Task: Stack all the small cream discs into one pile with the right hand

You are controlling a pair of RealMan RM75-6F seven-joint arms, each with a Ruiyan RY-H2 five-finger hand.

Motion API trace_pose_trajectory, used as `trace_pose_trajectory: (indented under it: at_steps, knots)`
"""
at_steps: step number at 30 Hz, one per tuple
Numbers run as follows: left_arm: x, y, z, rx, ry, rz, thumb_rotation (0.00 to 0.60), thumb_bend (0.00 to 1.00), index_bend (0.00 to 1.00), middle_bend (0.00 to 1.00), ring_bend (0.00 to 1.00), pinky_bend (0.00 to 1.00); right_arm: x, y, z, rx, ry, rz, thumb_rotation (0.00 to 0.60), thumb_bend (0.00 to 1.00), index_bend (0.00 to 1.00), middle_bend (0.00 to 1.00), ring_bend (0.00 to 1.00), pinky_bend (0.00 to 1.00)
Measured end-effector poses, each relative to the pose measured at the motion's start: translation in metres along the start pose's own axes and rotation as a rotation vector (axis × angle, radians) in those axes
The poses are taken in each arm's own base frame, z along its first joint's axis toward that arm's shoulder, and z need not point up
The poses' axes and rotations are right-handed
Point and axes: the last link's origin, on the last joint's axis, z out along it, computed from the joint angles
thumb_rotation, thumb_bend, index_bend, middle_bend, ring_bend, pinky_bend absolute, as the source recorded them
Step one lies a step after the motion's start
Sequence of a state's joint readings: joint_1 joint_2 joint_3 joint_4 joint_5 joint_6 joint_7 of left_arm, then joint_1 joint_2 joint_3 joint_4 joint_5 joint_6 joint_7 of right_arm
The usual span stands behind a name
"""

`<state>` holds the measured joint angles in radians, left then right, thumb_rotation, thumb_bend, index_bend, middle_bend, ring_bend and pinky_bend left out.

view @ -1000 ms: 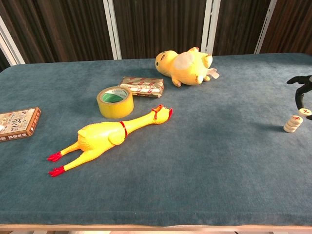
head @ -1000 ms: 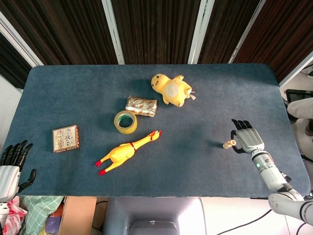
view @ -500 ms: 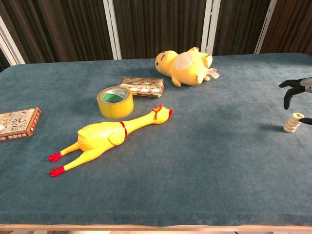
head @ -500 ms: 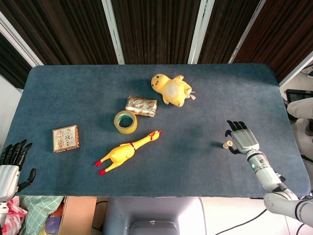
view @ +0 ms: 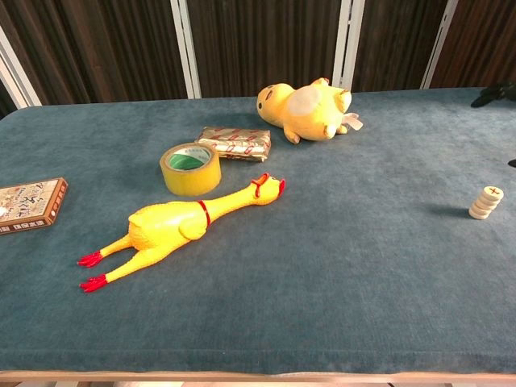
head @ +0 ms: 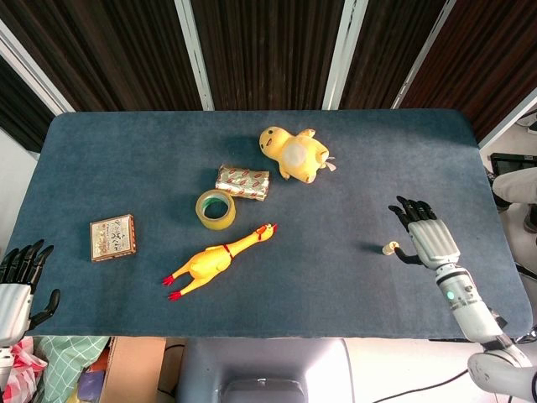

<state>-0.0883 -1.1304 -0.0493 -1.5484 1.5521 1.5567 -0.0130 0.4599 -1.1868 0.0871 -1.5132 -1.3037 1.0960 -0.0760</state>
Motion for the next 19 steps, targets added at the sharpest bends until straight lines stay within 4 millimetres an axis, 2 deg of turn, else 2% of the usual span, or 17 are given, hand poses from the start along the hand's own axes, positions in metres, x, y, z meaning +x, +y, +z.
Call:
trace_pose_trajectory:
  at_steps: [2,5,6,9,13,19]
  knots:
    - [-0.001,0.001,0.000,0.003,0.001,0.006,0.600,0.44,0.00,0.00,0.00,0.07,0.004,-0.006,-0.019,0.042,0.048,-0.002,0.600,0.41,0.11,0.00,0.00,0.00]
    - [-0.002,0.002,0.001,0.004,0.006,0.014,0.600,0.44,0.00,0.00,0.00,0.07,0.002,-0.014,-0.063,0.086,0.089,-0.010,0.600,0.41,0.03,0.00,0.00,0.00]
    - [-0.002,0.003,0.001,0.004,0.006,0.018,0.600,0.44,0.00,0.00,0.00,0.07,-0.001,-0.014,-0.081,0.080,0.095,-0.018,0.600,0.40,0.01,0.00,0.00,0.00]
    - [-0.005,0.005,0.001,0.002,0.002,0.033,0.600,0.44,0.00,0.00,0.00,0.07,-0.009,-0.011,-0.114,0.022,0.125,-0.048,0.600,0.40,0.00,0.00,0.00,0.00]
    - [-0.009,0.009,0.001,-0.005,-0.010,0.050,0.600,0.44,0.00,0.00,0.00,0.07,-0.019,0.000,-0.134,-0.053,0.167,-0.069,0.600,0.40,0.00,0.00,0.00,0.00]
    - [-0.012,0.014,0.000,-0.032,-0.036,0.051,0.600,0.44,0.00,0.00,0.00,0.07,-0.019,0.009,-0.141,-0.112,0.165,-0.021,0.600,0.40,0.00,0.00,0.00,0.00]
